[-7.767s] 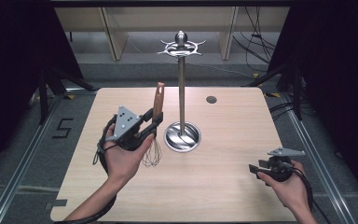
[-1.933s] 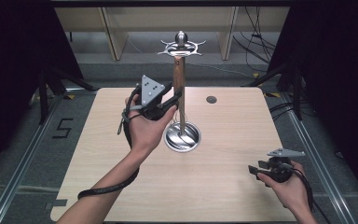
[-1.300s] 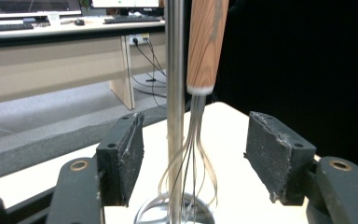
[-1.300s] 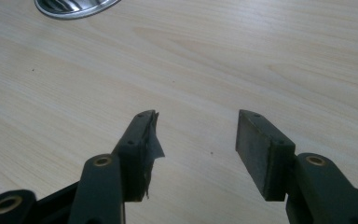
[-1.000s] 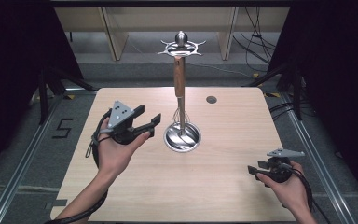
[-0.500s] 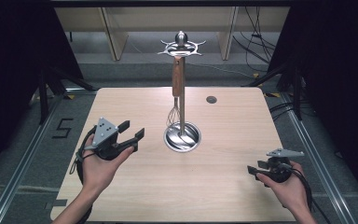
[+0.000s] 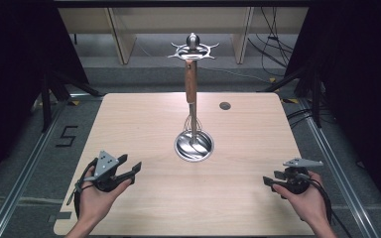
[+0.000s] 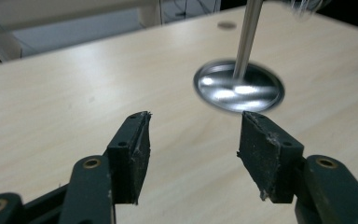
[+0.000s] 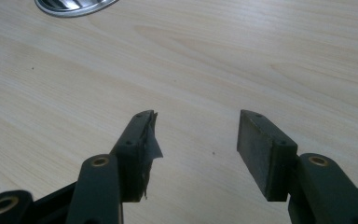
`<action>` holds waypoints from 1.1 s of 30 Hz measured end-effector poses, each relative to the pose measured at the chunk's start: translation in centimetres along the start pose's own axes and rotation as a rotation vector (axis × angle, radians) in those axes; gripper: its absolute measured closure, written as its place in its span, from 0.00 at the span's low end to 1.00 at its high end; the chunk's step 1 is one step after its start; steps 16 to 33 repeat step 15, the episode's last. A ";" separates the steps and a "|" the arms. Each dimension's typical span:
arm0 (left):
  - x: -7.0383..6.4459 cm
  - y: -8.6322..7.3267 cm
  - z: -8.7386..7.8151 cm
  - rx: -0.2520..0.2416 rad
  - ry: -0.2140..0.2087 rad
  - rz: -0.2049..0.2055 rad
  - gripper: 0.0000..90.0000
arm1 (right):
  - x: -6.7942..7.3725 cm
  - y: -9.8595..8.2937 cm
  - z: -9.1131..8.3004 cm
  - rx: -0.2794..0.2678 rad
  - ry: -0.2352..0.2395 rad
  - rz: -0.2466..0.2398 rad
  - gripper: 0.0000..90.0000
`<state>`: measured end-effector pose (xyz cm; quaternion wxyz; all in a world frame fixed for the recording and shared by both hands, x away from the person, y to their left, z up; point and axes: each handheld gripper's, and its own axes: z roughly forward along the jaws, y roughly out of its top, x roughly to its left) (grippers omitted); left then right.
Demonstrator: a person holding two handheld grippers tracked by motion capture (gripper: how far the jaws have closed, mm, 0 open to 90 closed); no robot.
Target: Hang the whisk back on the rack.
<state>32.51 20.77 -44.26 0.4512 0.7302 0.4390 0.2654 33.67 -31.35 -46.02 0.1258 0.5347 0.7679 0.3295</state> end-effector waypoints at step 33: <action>1.7 -2.8 0.9 0.087 -0.003 -0.038 0.48 | 0.0 0.0 0.1 0.009 -0.012 -0.032 0.53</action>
